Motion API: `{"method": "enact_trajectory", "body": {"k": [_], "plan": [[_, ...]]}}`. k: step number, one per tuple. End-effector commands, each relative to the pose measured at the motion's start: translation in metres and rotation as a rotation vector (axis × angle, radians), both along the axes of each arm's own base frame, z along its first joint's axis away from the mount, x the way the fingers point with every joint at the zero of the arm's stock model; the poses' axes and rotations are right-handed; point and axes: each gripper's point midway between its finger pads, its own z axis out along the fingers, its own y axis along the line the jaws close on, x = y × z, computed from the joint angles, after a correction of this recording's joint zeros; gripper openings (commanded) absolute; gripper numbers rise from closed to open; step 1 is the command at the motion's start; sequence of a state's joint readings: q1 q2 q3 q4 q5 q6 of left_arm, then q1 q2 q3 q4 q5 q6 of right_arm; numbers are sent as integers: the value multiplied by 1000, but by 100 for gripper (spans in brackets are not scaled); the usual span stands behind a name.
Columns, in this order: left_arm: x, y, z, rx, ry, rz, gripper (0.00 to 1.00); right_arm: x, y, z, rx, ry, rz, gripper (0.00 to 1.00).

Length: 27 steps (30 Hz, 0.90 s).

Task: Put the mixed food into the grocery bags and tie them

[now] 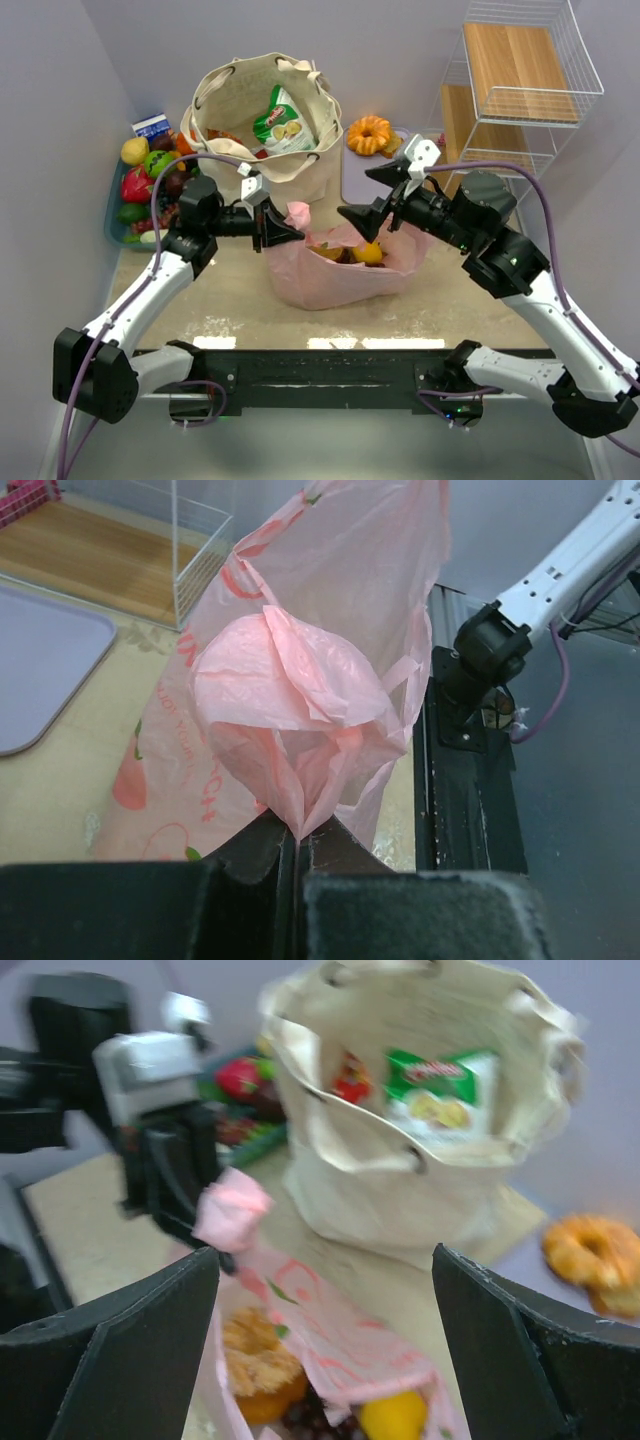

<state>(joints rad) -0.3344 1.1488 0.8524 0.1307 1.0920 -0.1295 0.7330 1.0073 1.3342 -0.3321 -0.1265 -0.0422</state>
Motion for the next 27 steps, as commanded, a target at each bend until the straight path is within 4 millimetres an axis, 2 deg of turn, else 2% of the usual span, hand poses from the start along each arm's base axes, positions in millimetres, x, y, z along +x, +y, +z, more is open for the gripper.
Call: {"method": "enact_trajectory", "body": {"k": [1,2,3,5,8,18,24,27], "plan": [[-19,-4,6,-32,-62,-137,0,-40,52,11,2,-72,404,91],[-19,-4,6,-32,-61,-138,0,-35,63,1,-14,-44,436,91],[-21,-4,6,-32,-64,-141,0,-41,69,-2,-17,-35,494,92],[-22,-4,6,-33,-65,-140,0,-36,79,-8,-26,-14,521,92],[-22,-4,6,-33,-65,-141,0,-33,88,-17,-35,0,552,93],[-26,-7,2,-36,-43,-171,0,-20,106,-50,-125,8,553,88],[-29,-8,2,-37,-42,-186,0,-11,110,-60,-157,12,529,85],[-30,-9,1,-37,-42,-191,0,-10,113,-63,-163,14,535,76]]}}
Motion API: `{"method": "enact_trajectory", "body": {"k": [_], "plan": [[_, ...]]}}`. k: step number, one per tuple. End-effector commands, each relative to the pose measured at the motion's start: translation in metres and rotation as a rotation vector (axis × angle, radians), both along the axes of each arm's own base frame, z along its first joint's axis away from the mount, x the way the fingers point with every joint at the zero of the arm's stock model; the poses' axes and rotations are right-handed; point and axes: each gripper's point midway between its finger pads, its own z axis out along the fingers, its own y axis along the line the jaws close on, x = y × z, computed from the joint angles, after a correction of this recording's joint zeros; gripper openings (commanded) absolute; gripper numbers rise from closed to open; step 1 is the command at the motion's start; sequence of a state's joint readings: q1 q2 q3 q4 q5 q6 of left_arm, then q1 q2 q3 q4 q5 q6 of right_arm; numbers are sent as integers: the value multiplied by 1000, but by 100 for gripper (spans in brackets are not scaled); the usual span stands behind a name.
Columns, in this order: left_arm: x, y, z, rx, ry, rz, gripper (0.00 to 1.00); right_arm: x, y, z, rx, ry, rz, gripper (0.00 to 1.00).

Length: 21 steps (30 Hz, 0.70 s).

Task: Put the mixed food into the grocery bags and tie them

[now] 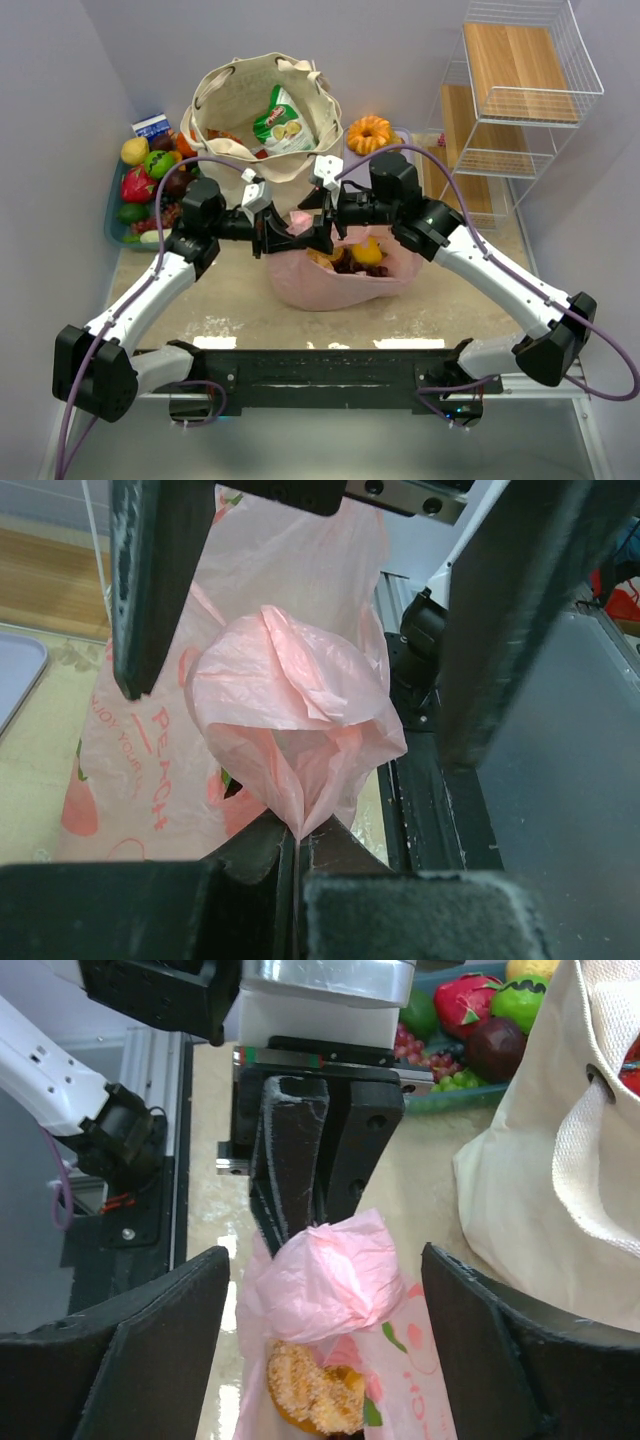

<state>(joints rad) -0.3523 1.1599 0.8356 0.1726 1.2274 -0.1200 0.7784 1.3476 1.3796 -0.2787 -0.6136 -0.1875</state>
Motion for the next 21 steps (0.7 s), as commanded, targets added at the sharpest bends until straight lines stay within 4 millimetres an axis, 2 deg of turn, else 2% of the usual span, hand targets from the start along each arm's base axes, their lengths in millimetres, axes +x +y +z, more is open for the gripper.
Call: {"method": "enact_trajectory", "body": {"k": [1,2,4,5,7,10,12,13,15,16,17,19,21], "plan": [[-6,-3,1,-14,-26,-40,0,3,2,21,32,-70,1,71],[-5,-3,1,-14,-26,-40,0,1,3,20,33,-65,16,62],[-6,-3,1,-13,-25,-38,0,-1,3,21,39,-63,25,51],[-5,-4,1,-13,-25,-37,0,0,3,21,39,-60,20,32],[-5,-3,-2,-7,-17,-30,0,-2,1,26,55,-54,10,14],[-1,-3,-11,28,-2,6,0,5,-3,35,80,-50,-55,0],[10,-3,-17,69,-51,59,0,9,-7,43,98,-52,-101,0],[6,-4,-25,100,-15,60,10,8,-8,46,105,-48,-106,0],[8,-5,-23,104,-36,66,28,7,-9,49,113,-44,-110,0],[8,-4,-21,109,-37,69,49,7,-9,48,111,-34,-111,0],[12,-3,-19,117,-60,92,58,6,-10,49,112,-32,-107,0],[20,0,-5,113,-104,146,71,4,-10,48,110,-18,-104,0],[24,1,13,81,-161,185,74,1,-11,49,107,-11,-100,0]]}}
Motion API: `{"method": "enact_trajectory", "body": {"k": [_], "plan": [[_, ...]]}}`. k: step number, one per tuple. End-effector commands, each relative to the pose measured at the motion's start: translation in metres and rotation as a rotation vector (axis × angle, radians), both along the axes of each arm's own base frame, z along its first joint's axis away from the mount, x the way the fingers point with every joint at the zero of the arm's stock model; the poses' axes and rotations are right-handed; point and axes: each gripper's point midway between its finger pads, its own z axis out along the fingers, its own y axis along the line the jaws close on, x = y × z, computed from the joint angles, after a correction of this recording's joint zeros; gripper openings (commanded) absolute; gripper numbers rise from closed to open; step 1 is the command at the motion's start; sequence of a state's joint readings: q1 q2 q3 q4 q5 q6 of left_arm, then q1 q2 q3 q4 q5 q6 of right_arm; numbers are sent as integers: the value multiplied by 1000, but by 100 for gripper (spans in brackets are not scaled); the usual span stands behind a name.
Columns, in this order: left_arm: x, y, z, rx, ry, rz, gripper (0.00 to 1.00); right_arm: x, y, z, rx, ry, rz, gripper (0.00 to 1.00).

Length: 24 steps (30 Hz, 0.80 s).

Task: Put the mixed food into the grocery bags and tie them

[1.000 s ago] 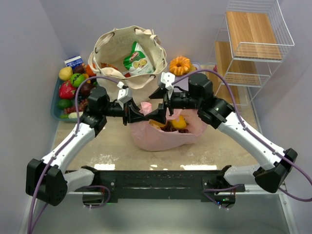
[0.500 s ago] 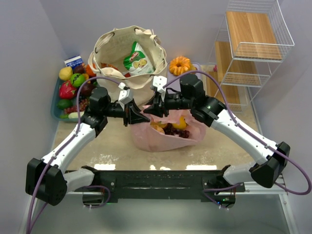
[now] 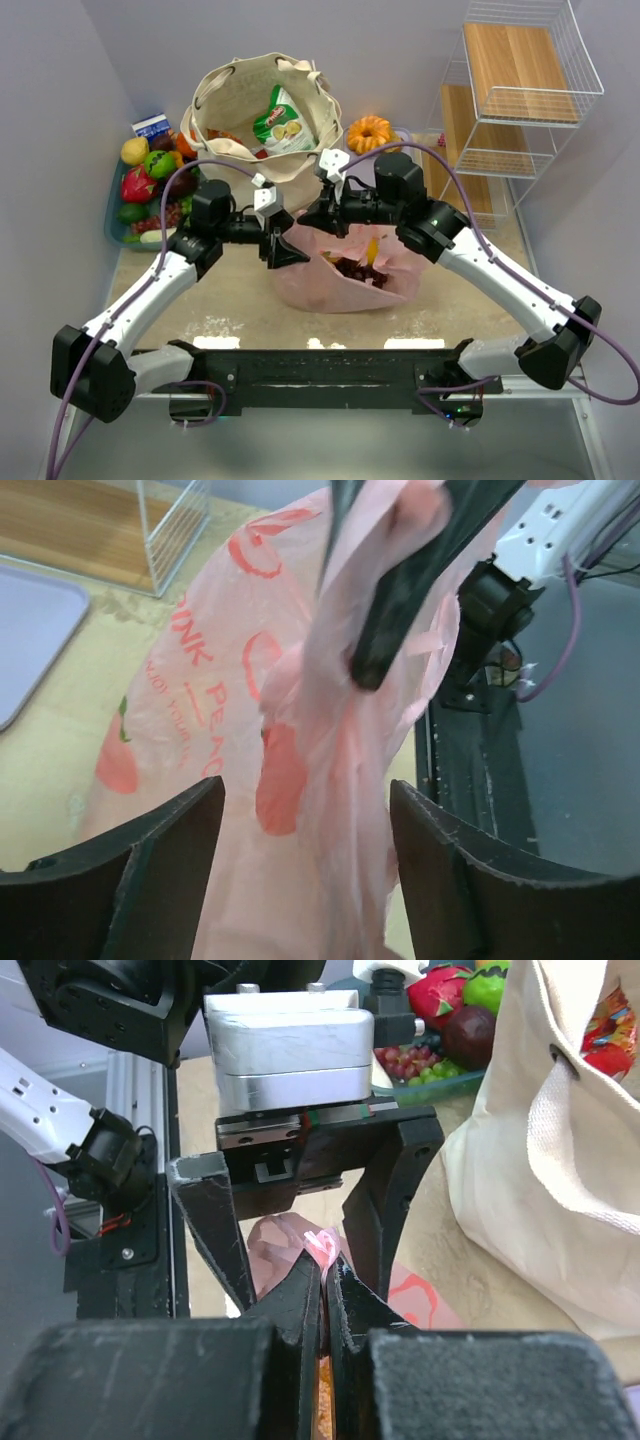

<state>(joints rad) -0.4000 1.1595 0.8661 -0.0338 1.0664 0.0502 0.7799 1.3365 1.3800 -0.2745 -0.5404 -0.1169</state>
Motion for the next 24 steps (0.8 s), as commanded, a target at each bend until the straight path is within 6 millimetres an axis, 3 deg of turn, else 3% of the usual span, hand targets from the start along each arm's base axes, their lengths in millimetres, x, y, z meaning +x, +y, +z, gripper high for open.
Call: {"method": "enact_trajectory", "body": {"k": [1,6,8,9,11,12,15,17,24], "plan": [[14,7,46,-31,-173,117,78,-6,-9,46,93,-52,-24,0],[15,8,92,-194,-291,179,87,-11,-10,48,93,-35,-19,0],[12,4,89,-239,-230,162,87,-12,-10,47,95,-28,-12,0],[12,3,98,-279,-262,150,87,-12,-11,47,96,-25,-14,0],[9,-3,90,-307,-195,119,87,-13,-10,47,102,-21,-15,0],[5,-7,99,-350,-237,92,87,-13,-11,49,107,-21,-19,0],[-4,-22,94,-385,-197,25,84,-10,-11,55,130,-9,-43,0],[-5,-33,83,-379,-155,-3,81,-9,-11,58,140,-17,-53,0],[-16,-45,63,-397,-90,-52,58,-3,-12,62,166,13,-96,0]]}}
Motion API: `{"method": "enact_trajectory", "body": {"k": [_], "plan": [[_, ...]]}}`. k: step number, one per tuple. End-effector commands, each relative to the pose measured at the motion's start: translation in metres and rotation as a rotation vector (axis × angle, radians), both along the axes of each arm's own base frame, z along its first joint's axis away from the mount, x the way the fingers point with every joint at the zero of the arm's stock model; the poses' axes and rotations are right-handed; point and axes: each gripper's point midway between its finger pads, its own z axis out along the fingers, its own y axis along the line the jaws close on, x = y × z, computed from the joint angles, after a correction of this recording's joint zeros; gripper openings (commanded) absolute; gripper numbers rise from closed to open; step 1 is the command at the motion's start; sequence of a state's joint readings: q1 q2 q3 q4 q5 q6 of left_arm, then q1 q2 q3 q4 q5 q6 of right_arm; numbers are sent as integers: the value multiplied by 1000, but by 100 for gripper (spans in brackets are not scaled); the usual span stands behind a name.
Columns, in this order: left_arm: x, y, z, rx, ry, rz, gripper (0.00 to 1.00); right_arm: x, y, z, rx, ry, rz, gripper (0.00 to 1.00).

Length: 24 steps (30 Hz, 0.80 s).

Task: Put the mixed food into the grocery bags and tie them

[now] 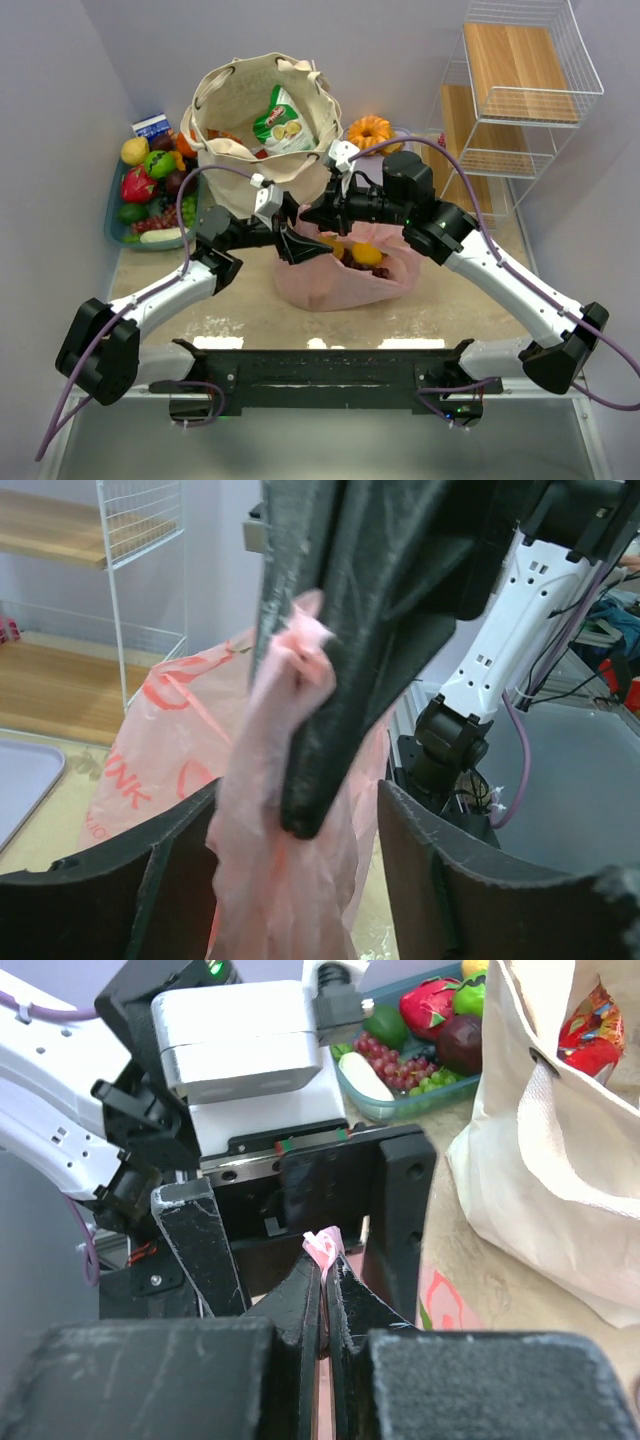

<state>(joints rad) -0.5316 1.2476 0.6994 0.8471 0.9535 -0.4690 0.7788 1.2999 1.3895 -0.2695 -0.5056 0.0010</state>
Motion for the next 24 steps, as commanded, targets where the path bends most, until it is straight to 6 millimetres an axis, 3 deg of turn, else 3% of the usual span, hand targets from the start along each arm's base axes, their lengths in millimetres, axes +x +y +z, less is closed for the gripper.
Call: {"method": "enact_trajectory", "body": {"k": [1,8,9,11,12,13,15,17,18,20,21,23,24], "plan": [[-11,2,13,-69,-50,-26,57,2,-5,43,104,-60,-46,0],[-11,2,-10,-37,0,-20,46,10,-6,50,122,-63,-88,0],[-10,3,-11,-35,3,-17,36,10,-6,51,124,-60,-91,0],[-9,2,-13,-30,5,-17,24,11,-5,51,124,-60,-93,0],[-9,2,-14,-27,10,-17,11,12,-5,51,122,-62,-92,0],[-9,2,-14,-25,10,-16,4,12,-6,51,118,-64,-93,0],[-5,2,-16,-7,33,-4,0,13,-9,49,100,-74,-105,1],[4,3,-13,10,42,31,0,15,-18,54,95,-94,-118,14],[9,5,-22,52,101,49,0,14,-23,50,75,-89,-120,44],[21,6,-15,89,112,81,0,16,-37,57,60,-135,-123,69],[27,9,-32,159,204,98,0,15,-43,54,34,-154,-116,85],[40,14,-27,201,201,133,0,10,-53,56,24,-174,-99,92],[46,23,-41,252,280,156,0,5,-59,56,14,-191,-86,95]]}}
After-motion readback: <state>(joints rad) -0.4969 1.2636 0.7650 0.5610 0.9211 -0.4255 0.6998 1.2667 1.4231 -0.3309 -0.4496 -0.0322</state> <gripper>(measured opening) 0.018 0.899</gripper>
